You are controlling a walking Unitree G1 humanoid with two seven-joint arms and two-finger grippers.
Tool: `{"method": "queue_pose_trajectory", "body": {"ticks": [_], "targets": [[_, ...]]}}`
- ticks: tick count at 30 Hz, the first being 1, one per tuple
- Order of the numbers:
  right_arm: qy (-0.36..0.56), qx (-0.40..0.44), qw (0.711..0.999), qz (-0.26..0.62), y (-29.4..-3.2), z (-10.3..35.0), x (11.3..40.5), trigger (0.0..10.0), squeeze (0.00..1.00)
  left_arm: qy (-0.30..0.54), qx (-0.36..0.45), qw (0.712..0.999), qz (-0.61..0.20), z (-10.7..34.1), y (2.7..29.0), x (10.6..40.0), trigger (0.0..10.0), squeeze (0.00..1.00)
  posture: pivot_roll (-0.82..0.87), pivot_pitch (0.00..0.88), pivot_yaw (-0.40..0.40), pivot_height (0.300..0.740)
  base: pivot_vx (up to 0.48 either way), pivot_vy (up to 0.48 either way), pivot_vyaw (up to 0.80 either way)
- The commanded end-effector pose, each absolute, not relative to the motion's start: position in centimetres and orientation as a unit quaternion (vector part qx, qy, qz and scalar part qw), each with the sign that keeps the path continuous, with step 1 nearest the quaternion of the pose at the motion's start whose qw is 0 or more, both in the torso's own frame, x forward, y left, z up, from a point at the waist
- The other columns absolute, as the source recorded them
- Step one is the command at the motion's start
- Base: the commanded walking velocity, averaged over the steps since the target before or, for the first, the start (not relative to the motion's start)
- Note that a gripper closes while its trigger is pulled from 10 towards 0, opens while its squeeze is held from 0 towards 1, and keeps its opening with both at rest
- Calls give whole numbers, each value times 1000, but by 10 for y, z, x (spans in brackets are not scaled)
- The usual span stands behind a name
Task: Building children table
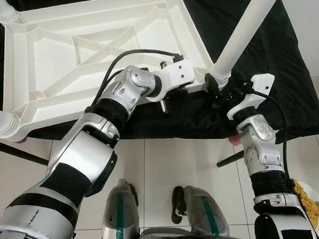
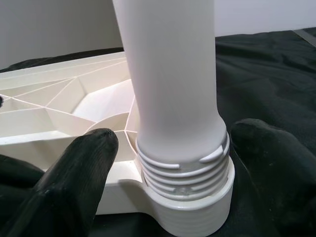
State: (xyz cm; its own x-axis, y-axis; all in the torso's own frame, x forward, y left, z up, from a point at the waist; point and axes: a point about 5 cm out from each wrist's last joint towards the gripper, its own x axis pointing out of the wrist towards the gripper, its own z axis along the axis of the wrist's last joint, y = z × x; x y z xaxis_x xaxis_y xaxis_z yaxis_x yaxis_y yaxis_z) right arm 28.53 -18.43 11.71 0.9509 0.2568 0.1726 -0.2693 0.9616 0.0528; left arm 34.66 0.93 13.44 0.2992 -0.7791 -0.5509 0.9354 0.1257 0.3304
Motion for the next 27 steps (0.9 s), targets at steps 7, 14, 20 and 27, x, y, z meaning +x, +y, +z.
{"method": "queue_pose_trajectory", "body": {"ticks": [7,14,20,27], "targets": [[-78,27,983,163,-184,119,284,10000,0,182,294,743,-573,107,26,340,10000,0,-8,62,-10,740,0,0,0],[-82,13,983,163,-190,124,292,10000,0,170,285,750,-572,112,26,341,10000,0,-3,68,-22,740,0,0,0],[-89,7,982,169,-191,130,299,10000,0,164,282,751,-573,116,25,341,10000,0,1,68,-26,740,0,0,0],[-99,-2,977,190,-189,140,311,10000,0,154,282,753,-575,120,23,341,10000,0,4,68,-31,740,0,0,0]]}}
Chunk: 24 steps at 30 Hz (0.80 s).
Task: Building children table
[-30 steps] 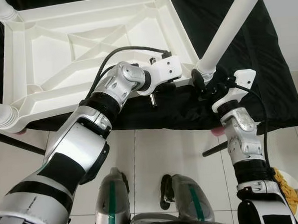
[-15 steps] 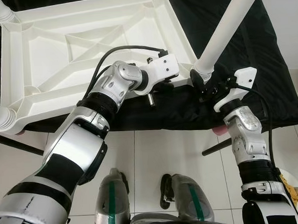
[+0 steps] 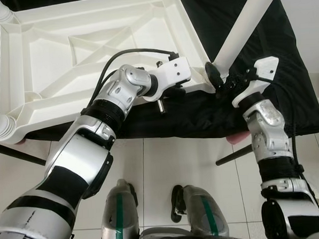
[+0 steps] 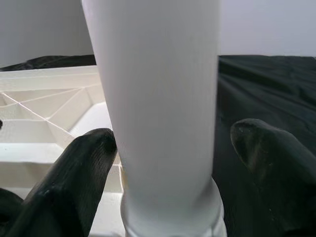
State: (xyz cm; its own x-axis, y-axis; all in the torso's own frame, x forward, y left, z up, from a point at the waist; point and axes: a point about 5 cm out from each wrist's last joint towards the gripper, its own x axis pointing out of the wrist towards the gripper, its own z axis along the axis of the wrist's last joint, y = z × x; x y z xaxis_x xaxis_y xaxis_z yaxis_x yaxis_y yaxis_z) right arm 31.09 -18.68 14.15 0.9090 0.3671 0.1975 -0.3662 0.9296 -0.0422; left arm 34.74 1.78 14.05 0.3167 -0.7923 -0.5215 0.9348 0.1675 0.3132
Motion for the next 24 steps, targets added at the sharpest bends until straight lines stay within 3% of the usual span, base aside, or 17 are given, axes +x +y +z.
{"method": "queue_pose_trajectory", "body": {"ticks": [1,15,24], "targets": [[-99,-4,975,196,-188,142,314,10000,0,153,282,752,-576,121,22,340,10000,0,6,68,-32,740,0,0,0],[-69,-29,957,280,-187,144,330,10000,0,136,281,748,-585,128,16,338,10000,0,13,64,-37,740,0,0,0],[-56,-40,949,308,-201,149,337,10000,0,131,283,747,-588,130,14,336,10000,0,18,63,-39,740,0,0,0]]}}
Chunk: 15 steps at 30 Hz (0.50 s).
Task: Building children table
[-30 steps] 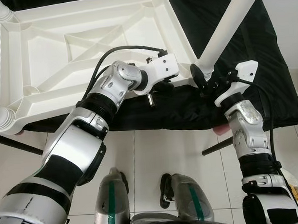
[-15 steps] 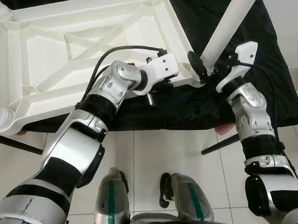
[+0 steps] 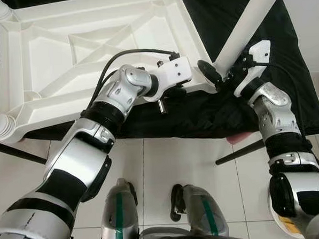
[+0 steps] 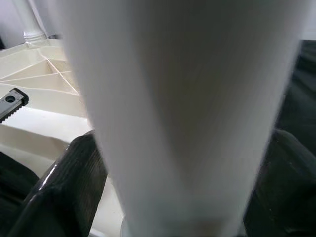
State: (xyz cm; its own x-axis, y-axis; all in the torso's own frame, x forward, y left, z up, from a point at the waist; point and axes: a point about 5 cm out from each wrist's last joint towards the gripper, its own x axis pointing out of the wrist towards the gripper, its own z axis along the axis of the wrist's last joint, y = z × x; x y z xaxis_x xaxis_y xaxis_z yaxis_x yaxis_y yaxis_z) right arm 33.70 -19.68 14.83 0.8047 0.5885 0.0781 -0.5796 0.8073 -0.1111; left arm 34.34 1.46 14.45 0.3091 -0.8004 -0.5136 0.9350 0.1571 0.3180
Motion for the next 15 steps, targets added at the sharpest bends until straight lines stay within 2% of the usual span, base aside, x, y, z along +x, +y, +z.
{"method": "queue_pose_trajectory", "body": {"ticks": [1,7,8,9,12,13,14,15], "targets": [[-57,-43,947,313,-203,150,338,10000,0,131,283,746,-588,130,14,336,10000,0,18,64,-38,740,0,0,0],[-59,-35,945,320,-209,156,341,10000,0,131,286,744,-590,131,15,335,10000,0,18,64,-36,740,0,0,0],[-60,-35,943,325,-209,157,341,9098,0,131,286,744,-590,131,15,335,10000,0,17,64,-35,740,0,0,0],[-61,-35,941,330,-210,159,340,8745,0,131,286,744,-590,131,14,335,10000,0,14,64,-33,740,0,0,0],[-65,-37,939,337,-211,162,340,8745,0,130,286,743,-591,131,13,335,10000,0,13,64,-33,740,0,0,0],[-65,-36,938,339,-212,162,340,10000,0,130,286,743,-591,131,13,335,10000,0,11,64,-31,740,0,0,0],[-65,-37,936,344,-212,163,340,7412,0,129,286,742,-592,131,13,334,10000,0,10,64,-31,740,0,0,0],[-65,-39,934,348,-212,163,340,3961,0,129,286,742,-592,132,12,334,10000,0,10,65,-31,740,0,0,0]]}}
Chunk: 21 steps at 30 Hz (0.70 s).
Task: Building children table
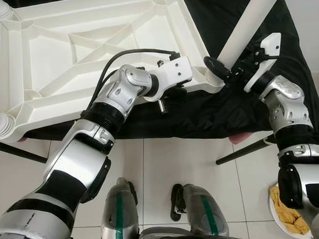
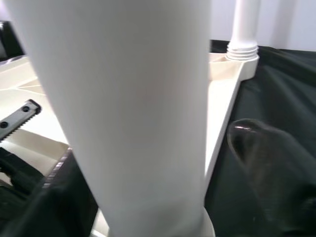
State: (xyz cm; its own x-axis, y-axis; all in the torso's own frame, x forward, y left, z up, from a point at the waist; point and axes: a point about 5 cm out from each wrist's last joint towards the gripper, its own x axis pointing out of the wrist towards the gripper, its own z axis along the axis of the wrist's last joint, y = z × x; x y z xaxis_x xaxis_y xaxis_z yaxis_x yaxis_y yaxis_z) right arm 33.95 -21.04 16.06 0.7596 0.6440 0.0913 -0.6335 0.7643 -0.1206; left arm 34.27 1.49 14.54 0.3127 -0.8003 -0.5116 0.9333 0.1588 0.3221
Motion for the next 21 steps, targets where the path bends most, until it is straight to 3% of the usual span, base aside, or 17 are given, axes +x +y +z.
{"method": "queue_pose_trajectory", "body": {"ticks": [1,3,4,5,13,14,15,21], "targets": [[-65,-39,934,348,-212,163,340,3961,0,129,286,742,-592,132,12,334,10000,0,10,65,-31,740,0,0,0],[-64,-41,932,354,-213,163,339,2745,0,129,287,742,-592,132,12,334,10000,0,10,65,-30,740,0,0,0],[-64,-41,932,354,-213,163,339,2745,0,129,287,742,-592,132,12,334,10000,0,10,65,-30,740,0,0,0],[-62,-43,931,356,-213,163,339,235,0,128,287,742,-592,132,12,334,10000,0,10,64,-30,740,0,0,0],[-52,-49,925,373,-212,160,336,0,0,127,288,742,-592,133,12,334,10000,0,11,63,-30,740,0,0,0],[-51,-54,926,371,-212,160,336,5961,0,127,288,742,-592,132,12,334,10000,0,11,62,-30,740,0,0,0],[-52,-52,927,369,-211,160,336,10000,0,126,288,742,-592,133,12,334,10000,0,11,63,-31,740,0,0,0],[-73,-54,935,343,-205,163,335,10000,0,126,287,742,-592,133,12,334,10000,0,12,63,-35,740,0,0,0]]}}
